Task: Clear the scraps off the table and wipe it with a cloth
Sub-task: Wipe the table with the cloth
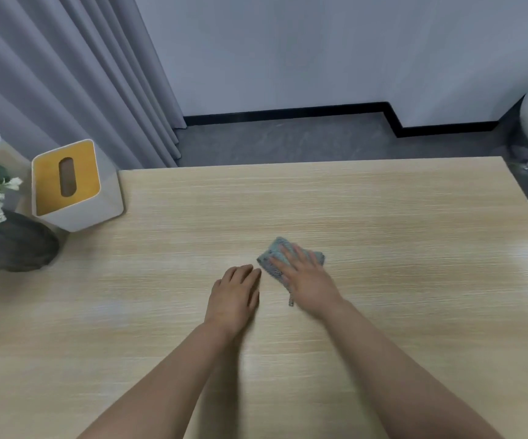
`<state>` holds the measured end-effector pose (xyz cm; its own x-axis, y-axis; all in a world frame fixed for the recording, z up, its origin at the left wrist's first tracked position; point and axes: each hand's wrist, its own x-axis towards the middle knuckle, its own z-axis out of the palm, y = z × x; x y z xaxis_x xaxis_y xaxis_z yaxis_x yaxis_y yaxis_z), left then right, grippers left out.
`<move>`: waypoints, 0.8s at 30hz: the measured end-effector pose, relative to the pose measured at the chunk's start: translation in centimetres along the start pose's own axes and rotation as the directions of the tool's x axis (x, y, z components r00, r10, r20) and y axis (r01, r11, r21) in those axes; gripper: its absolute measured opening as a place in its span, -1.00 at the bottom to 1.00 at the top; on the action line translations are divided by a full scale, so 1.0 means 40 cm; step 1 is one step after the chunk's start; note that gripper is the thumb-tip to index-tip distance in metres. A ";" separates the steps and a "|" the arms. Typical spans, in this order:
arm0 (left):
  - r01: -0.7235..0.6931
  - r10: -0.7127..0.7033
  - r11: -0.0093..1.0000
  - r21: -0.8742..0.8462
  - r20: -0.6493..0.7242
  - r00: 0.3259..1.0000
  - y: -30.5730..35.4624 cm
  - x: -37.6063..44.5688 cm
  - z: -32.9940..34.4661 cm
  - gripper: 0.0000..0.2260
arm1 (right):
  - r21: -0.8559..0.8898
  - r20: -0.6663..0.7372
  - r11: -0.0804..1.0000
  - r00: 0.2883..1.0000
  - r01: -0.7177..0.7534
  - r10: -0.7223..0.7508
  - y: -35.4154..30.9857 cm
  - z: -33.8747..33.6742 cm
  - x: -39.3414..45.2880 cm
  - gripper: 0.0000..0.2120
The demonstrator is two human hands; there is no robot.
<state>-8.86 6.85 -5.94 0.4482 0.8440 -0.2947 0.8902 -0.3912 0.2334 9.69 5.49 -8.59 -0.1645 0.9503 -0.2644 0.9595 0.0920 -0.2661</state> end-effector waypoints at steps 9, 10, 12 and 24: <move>0.048 -0.046 0.999 -0.018 0.131 0.990 -0.019 0.119 -0.047 -0.53 | 0.173 -0.072 0.748 0.750 -0.640 0.658 0.118 -0.058 0.026 -0.41; 0.056 -0.054 0.998 -0.008 0.161 0.986 -0.018 0.130 -0.050 -0.52 | 0.150 -0.077 0.792 0.792 -0.592 0.606 0.086 -0.049 0.040 -0.33; 0.074 -0.075 0.997 0.012 0.231 0.970 -0.013 0.143 -0.049 -0.52 | 0.095 -0.085 0.932 0.930 -0.349 0.357 0.017 -0.033 0.061 -0.21; 0.084 -0.086 0.996 0.016 0.210 0.974 -0.011 0.132 -0.032 -0.52 | 0.193 -0.112 0.814 0.812 -0.548 0.574 0.153 -0.079 0.066 -0.49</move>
<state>-7.01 11.94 -6.41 0.3771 0.7783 -0.5020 0.9261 -0.3245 0.1924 15.85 9.49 -8.01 0.4424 0.8572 -0.2637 0.8267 -0.5038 -0.2505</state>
